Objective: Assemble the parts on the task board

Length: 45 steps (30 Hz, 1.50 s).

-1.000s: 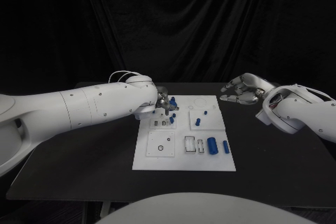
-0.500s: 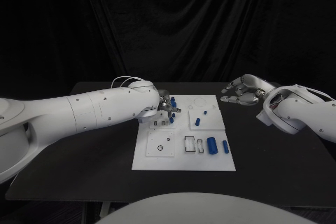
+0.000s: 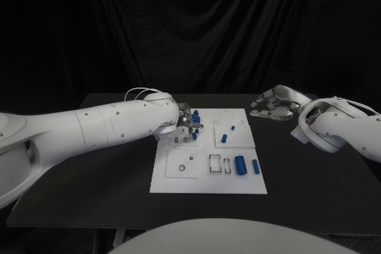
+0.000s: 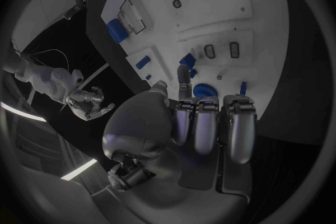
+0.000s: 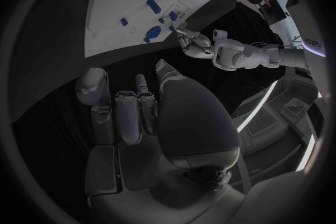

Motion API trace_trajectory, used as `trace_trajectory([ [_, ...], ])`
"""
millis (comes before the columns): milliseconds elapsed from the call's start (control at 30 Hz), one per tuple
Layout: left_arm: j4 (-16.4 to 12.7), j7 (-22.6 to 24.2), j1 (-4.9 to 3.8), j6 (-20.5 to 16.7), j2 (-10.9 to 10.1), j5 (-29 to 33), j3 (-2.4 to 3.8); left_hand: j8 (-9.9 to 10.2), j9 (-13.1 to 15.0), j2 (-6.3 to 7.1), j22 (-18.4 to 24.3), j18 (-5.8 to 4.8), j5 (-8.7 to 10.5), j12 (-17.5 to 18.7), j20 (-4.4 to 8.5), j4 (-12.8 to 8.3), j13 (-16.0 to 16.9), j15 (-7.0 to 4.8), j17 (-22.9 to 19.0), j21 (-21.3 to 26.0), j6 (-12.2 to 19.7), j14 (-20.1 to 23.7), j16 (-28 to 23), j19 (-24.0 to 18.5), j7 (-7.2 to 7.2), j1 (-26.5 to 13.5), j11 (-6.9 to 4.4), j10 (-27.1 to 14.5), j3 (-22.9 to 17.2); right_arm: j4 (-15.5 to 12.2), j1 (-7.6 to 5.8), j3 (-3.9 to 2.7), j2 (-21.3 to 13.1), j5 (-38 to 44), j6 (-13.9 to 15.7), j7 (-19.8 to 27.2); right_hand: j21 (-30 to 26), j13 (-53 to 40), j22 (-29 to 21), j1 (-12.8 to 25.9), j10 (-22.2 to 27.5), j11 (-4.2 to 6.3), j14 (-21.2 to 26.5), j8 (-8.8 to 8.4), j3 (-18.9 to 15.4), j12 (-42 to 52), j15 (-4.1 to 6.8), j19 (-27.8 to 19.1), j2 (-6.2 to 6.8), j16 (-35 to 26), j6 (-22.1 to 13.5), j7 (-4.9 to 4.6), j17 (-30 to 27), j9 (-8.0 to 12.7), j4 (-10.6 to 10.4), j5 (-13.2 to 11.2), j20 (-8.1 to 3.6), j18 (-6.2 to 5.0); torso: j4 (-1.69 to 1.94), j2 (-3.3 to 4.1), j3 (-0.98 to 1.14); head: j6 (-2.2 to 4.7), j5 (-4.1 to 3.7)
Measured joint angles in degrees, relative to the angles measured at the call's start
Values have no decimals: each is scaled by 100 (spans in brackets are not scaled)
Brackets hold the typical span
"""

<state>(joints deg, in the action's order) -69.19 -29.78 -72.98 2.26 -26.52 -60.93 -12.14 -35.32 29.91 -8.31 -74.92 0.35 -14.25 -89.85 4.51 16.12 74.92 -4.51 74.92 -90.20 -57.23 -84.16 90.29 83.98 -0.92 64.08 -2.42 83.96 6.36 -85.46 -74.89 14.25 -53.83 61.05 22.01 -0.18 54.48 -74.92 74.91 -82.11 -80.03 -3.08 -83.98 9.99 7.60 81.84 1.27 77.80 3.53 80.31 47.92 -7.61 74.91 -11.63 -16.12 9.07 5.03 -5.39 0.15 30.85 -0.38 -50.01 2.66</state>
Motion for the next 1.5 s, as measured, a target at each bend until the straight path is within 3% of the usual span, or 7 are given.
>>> trace_trajectory([
  [400, 79, 9, 70, -25, 15, -2, 1, 26, 15, 0, 0, 0, 0, 0, 31, 6, 0, -21, 0, 0, -40, 21, 0, 11, 0, 0, 0, 0, -25, 14, 3, 0, 3, 0, -41, -3, -24, 0, 0, 0, 0, 0, 0, 0, 0, 0, 0, -20, 0, -24, 0, 0, 0, 5, 0, 0, 20, 0, 3, 6, 10, 0, 14],
  [500, 110, 13, 96, -51, 29, -2, 0, 56, 22, 0, 0, 1, -21, 0, 42, 0, 0, -20, 0, 0, -40, 21, 0, 0, -1, 0, 0, 0, -32, 12, 4, 0, -11, 0, -51, -6, -24, 0, 0, 0, 0, 0, 0, 0, 0, 0, 0, -20, 0, -23, 0, 0, 0, 5, 0, 0, 20, -93, 3, 6, 10, 0, 17],
  [933, 278, 56, 184, -129, 96, -3, 1, 128, 27, 0, 0, 1, -20, 0, 42, 16, 0, -20, 0, 0, 22, 21, 0, -1, -19, 0, 1, 0, -48, 11, 6, 0, -13, -1, -99, -20, -45, 0, 0, 0, 20, -20, 0, 0, 0, -26, 0, -20, 0, -23, 0, 0, 0, 4, 0, -1, 20, -91, 0, 9, 11, 0, 20],
  [1500, 432, 129, 229, -144, 147, -4, 1, 183, 26, 0, 0, 1, -19, 0, 41, 16, 0, -20, -1, 0, 43, 21, 0, -1, -40, 0, 1, 0, -48, 18, 9, 0, 16, -1, -153, -37, -45, 0, -1, 0, 20, -20, 0, 0, 0, -25, 0, -20, 0, -23, 0, 0, 0, 11, 0, -1, 20, -90, -3, 12, 13, 0, 23],
])
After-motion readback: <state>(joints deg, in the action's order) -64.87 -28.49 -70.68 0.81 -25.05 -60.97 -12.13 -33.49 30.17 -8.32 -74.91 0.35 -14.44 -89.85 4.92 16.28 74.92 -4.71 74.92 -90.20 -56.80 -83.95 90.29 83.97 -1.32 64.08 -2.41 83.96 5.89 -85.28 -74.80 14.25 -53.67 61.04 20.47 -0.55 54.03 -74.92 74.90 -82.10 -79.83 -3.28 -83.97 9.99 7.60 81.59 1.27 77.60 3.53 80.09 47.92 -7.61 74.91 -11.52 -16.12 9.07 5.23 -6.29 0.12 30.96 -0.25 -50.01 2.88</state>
